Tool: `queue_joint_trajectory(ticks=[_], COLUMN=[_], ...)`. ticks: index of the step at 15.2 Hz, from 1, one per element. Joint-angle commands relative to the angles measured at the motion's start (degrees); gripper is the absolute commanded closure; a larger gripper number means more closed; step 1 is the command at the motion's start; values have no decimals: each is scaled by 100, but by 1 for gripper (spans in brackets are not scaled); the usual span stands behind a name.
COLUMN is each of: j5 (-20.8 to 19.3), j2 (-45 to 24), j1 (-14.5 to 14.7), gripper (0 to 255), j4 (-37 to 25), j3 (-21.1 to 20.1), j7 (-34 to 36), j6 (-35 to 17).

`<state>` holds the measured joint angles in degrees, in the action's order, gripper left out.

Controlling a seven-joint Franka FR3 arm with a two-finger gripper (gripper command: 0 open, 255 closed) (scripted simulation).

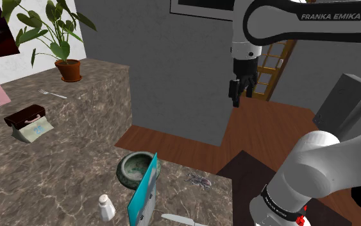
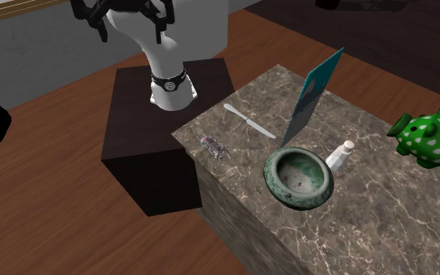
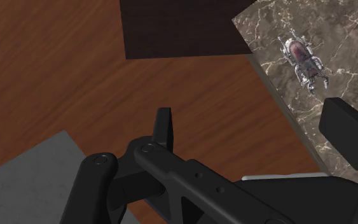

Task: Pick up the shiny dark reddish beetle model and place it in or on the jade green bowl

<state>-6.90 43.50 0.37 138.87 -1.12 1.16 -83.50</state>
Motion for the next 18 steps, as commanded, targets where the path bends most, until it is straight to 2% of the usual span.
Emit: queue_joint_trajectory(ticks=[1, 10, 18], j5=[0, 246, 422], j2=[0, -218, -1102], j1=[0, 507, 974], gripper=[0, 0, 0], j4=[0, 1437, 2310], j3=[0, -375, -795], j7=[0, 30, 136], j6=[0, -1690, -3477])
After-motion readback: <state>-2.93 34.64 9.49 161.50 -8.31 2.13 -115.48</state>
